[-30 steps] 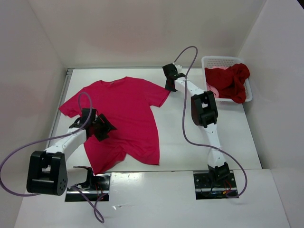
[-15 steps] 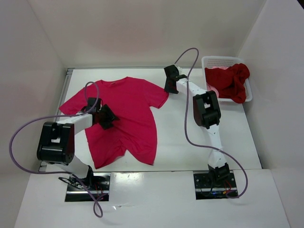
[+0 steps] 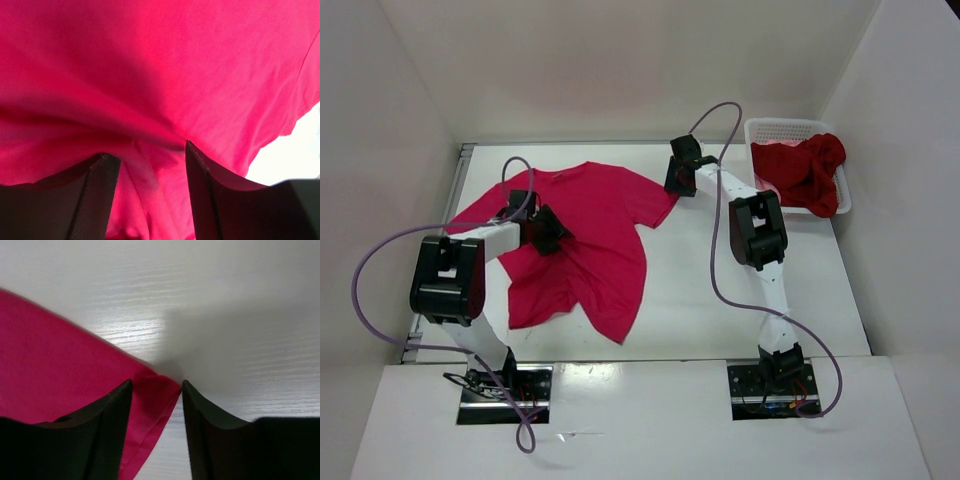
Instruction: Fold and stack the t-shirts
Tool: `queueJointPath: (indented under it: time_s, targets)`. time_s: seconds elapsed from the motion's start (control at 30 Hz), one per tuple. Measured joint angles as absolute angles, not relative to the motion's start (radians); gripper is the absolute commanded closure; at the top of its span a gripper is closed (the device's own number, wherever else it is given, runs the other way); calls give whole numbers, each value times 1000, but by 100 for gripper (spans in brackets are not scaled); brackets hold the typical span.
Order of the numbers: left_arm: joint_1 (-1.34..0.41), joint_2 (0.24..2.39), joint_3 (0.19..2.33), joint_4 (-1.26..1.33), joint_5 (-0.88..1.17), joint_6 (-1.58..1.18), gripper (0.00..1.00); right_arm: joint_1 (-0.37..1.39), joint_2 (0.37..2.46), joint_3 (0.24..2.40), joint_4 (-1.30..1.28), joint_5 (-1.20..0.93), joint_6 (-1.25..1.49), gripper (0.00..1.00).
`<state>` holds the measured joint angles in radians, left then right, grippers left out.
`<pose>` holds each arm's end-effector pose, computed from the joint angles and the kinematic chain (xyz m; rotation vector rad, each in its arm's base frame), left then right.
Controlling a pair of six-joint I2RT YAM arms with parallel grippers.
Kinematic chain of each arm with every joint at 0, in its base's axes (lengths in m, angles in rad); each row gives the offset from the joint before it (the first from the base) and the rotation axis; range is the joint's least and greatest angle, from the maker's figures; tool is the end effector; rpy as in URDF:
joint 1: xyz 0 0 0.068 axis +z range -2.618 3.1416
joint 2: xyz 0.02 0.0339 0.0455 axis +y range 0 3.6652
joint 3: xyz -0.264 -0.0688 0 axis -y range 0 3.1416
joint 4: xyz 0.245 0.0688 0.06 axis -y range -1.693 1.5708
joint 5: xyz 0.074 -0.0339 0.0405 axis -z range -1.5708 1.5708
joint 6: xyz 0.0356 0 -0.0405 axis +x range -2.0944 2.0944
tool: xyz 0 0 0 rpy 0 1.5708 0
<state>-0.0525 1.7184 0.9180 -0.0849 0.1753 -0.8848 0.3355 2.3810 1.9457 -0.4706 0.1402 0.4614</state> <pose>0.3407 -0.0241 0.1562 -0.9537 2.3549 -0.6084 0.4984 0.1685 0.1606 0.2153 2.4627 0.1711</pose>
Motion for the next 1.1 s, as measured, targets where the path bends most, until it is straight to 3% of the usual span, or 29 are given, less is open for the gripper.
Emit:
queueJointPath:
  time_s: [0.03,0.1,0.13,0.2,0.43,0.67,0.83,0.97,1.1]
  targets:
    - [-52,1731,933,-85,175,-885,39,336,2381,1946,-471,132,459,67]
    - [-52,1758,965,-88,170,-877,39,333,2381,1946,-472,111,457,78]
    - [-52,1775,990,-94,168,-870,39,332,2381,1946,-474,106,460,91]
    - [-53,1814,1042,-98,160,-863,40,331,2381,1946,-476,97,463,100]
    - [-96,1998,1308,-153,112,-818,40,321,2271,1778,-458,142,482,100]
    - [-216,2224,1699,-271,90,-761,40,304,1885,1384,-491,217,521,100]
    - [-310,2349,2008,-382,70,-682,49,295,1563,1091,-514,178,596,100]
    - [-344,2283,1956,-384,56,-633,56,374,1423,936,-550,104,676,100]
    - [-256,2015,1583,-356,43,-609,64,453,1358,869,-570,32,727,100]
